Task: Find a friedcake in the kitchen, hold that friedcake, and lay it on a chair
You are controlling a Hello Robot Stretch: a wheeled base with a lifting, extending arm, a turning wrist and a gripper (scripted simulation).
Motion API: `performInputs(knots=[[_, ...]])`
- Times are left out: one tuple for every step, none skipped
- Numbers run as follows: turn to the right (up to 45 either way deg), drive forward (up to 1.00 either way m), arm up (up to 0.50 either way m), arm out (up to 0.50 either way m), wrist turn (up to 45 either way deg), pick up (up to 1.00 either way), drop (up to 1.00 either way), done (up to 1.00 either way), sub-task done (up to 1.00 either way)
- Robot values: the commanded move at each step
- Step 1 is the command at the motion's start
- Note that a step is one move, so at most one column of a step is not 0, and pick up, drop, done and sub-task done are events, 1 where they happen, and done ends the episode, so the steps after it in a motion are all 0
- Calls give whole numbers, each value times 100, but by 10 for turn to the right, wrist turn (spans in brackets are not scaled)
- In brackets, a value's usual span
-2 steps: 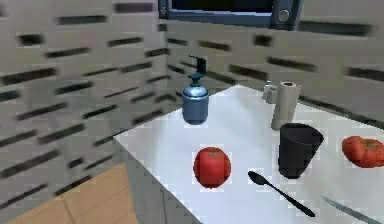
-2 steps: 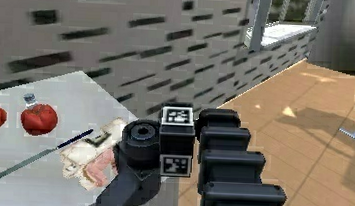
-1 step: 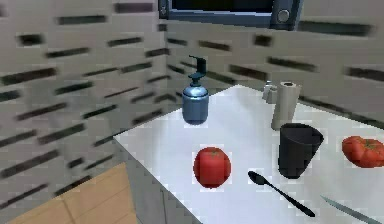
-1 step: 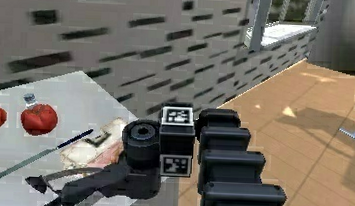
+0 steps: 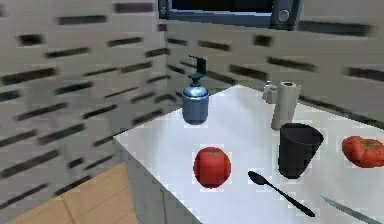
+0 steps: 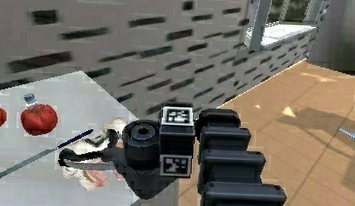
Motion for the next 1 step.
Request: performInputs(knots=[[0,0,0,0,210,0,0,0,0]])
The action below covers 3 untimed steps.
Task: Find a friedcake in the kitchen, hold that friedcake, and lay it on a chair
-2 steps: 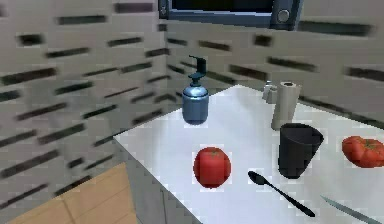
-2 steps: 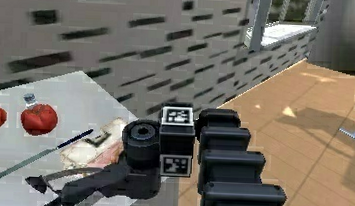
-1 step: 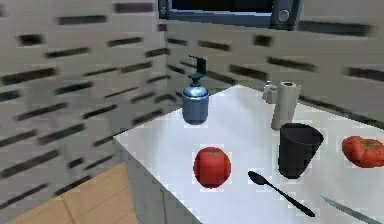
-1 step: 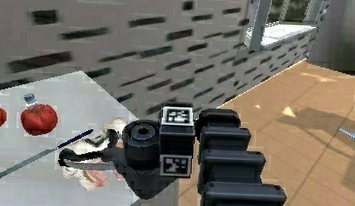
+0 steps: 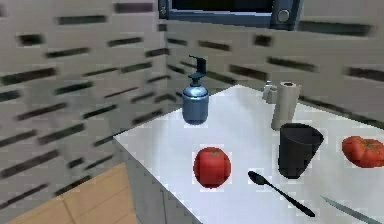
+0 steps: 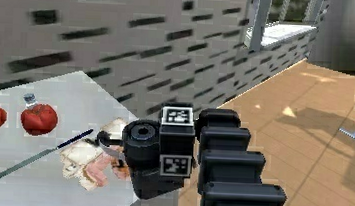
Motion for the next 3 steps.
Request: performInputs(knots=[[0,0,-14,0,0,0,0,0,0],[0,0,0,0,0,100,0,0,0],[0,0,10,0,0,0,0,0,0]])
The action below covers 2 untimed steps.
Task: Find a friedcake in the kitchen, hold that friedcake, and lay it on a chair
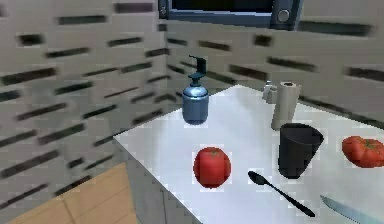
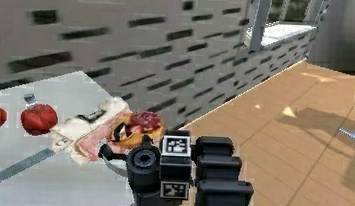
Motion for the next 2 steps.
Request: performInputs(knots=[[-450,0,0,0,0,0,0,0,0],[-450,0,0,0,0,0,0,0,0]])
